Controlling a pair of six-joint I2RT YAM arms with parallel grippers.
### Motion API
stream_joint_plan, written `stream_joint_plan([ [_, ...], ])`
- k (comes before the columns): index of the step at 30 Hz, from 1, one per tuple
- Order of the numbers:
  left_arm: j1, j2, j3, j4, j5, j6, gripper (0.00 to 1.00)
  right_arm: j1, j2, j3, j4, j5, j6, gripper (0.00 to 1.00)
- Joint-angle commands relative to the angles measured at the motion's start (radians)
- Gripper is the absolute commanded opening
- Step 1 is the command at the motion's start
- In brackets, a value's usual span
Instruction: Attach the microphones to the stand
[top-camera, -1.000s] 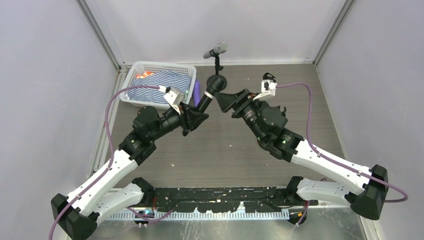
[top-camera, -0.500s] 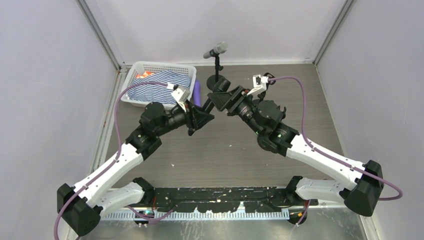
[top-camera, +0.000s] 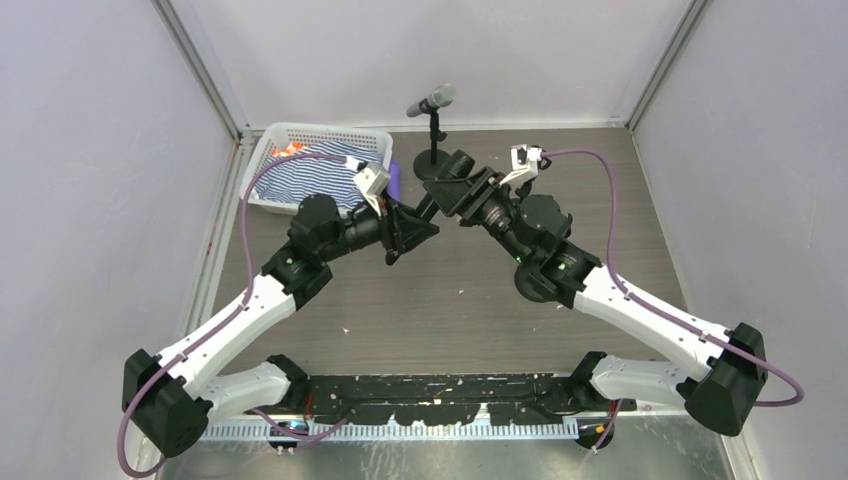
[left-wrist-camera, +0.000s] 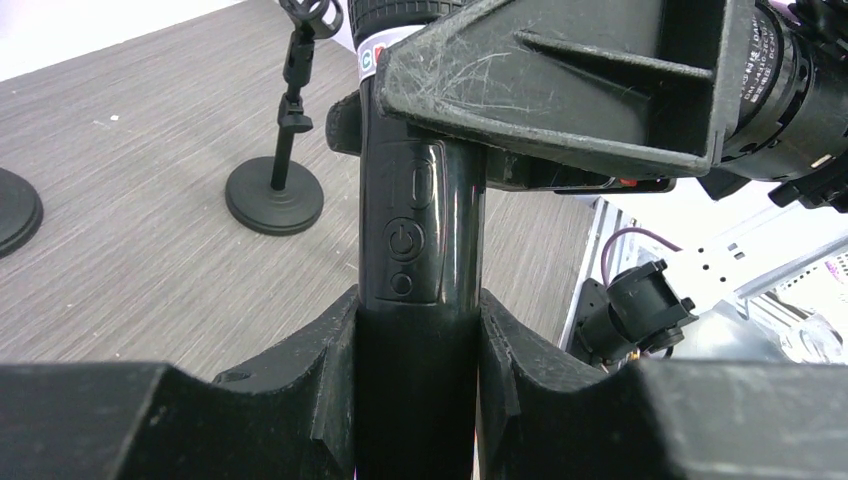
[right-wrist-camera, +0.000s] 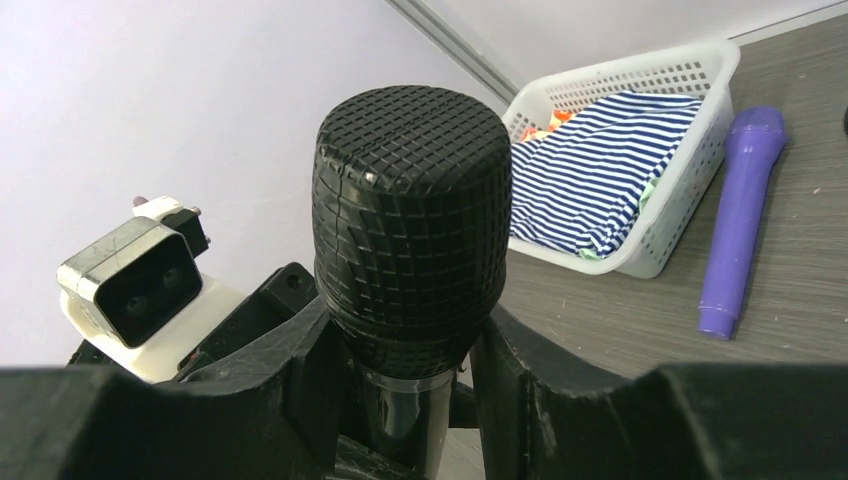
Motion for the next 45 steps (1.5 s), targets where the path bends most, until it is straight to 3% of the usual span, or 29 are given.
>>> stream_joint_plan([
  [1, -0.015, 0.035, 0.055, 0.063, 0.031, -0.012, 0.22, -0.041, -0.081, 0.013, 0.036, 0.023, -0.020, 0.28],
  [4, -0.017, 0.075, 0.075, 0.076, 0.005, -0.016, 0.56, -0.070, -0.147, 0.025, -0.023, 0.086, -0.111, 0.14],
  [6, -0.022, 0.121, 0.100, 0.085, -0.011, -0.019, 0.72, -0.080, -0.198, 0.040, -0.083, 0.161, -0.202, 0.08],
  [10, -0.043, 0.229, 0.178, 0.107, -0.046, -0.020, 0.90, -0.088, -0.297, 0.080, -0.205, 0.366, -0.436, 0.01],
  [12, -0.065, 0.292, 0.206, 0.147, -0.088, -0.017, 0.91, -0.093, -0.325, 0.104, -0.255, 0.464, -0.572, 0.01],
  [16, -0.114, 0.422, 0.274, 0.227, -0.165, -0.006, 0.92, -0.117, -0.352, 0.188, -0.419, 0.581, -0.688, 0.01],
  [22, -0.133, 0.575, 0.313, 0.402, -0.160, 0.019, 0.92, -0.191, -0.348, 0.307, -0.671, 0.541, -0.596, 0.01],
  [29, -0.133, 0.668, 0.406, 0.371, -0.156, 0.084, 0.92, -0.205, -0.453, 0.260, -0.712, 0.610, -0.583, 0.01],
  [36, -0.132, 0.827, 0.520, 0.395, -0.096, 0.161, 0.92, -0.222, -0.430, 0.234, -0.681, 0.621, -0.657, 0.01],
  [40, -0.119, 0.928, 0.615, 0.427, -0.001, 0.189, 0.89, -0.288, -0.374, 0.264, -0.671, 0.564, -0.717, 0.01],
  [45, -0.087, 1.004, 0.680, 0.467, 0.071, 0.175, 0.86, -0.525, -0.279, 0.301, -0.669, 0.287, -0.640, 0.00],
])
